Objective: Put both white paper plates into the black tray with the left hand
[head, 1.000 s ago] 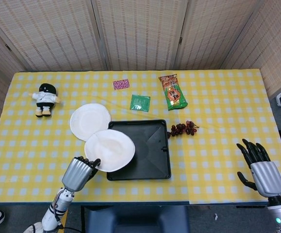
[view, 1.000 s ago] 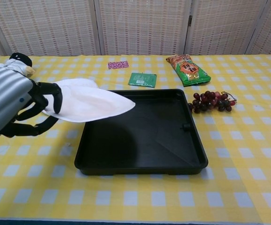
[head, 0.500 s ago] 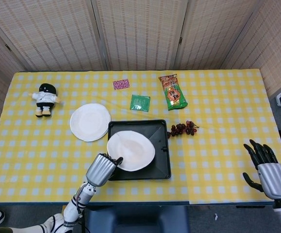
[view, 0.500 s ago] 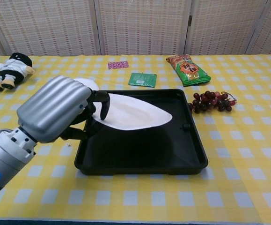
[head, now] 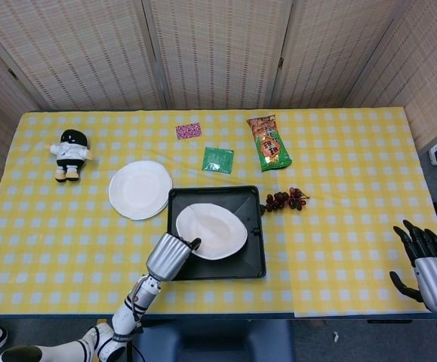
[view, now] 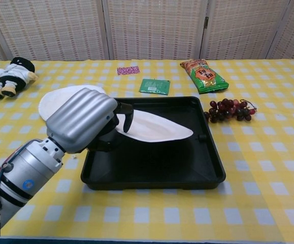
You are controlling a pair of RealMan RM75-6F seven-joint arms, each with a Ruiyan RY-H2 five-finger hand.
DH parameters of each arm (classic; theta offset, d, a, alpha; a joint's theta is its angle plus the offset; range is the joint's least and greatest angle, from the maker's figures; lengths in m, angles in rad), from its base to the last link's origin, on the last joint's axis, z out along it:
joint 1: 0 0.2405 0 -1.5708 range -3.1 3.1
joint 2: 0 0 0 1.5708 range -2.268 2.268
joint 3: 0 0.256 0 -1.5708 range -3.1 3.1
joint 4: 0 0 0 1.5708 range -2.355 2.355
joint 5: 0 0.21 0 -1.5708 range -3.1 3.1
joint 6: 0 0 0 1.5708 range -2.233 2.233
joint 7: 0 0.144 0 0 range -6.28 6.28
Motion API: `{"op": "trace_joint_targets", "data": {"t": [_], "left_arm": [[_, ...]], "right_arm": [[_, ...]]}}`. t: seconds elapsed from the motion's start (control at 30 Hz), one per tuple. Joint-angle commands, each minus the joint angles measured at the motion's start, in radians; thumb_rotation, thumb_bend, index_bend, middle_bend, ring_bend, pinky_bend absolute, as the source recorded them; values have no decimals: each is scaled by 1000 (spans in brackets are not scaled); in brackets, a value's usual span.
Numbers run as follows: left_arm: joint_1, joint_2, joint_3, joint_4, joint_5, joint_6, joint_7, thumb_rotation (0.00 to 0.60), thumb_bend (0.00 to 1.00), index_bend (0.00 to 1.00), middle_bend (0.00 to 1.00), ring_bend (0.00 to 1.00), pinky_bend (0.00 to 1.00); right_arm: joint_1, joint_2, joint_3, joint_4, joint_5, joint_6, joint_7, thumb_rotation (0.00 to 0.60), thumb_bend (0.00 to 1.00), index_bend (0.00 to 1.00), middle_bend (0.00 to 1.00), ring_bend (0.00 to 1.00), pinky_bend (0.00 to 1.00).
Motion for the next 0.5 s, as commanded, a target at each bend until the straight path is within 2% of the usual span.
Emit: {"op": "trace_joint_targets", "data": {"t": [0.03, 0.37, 0.43, 0.5], "left_arm": [[-12, -16, 5, 24, -10, -11, -19, 600, 503, 627, 1000, 1000, 1000], [-35, -52, 23, 73, -30, -28, -48, 600, 503, 621, 1000, 1000, 1000], [-36, -57, 26, 73, -38, -36, -43, 600, 492, 565, 1000, 1000, 1000], [-36, -60, 26, 70, -47, -43, -34, 600, 429, 450, 1000, 1000, 1000]], "right_arm": [[-4, 1, 2, 1, 4, 2, 2, 600, 366, 0, 0, 0, 0], [-13, 6, 7, 8, 22, 1, 9, 600, 365, 0, 0, 0, 0], [-13, 7, 7, 8, 21, 0, 11, 600, 366, 0, 0, 0, 0], [-13, 8, 7, 8, 19, -1, 12, 600, 366, 0, 0, 0, 0]]}}
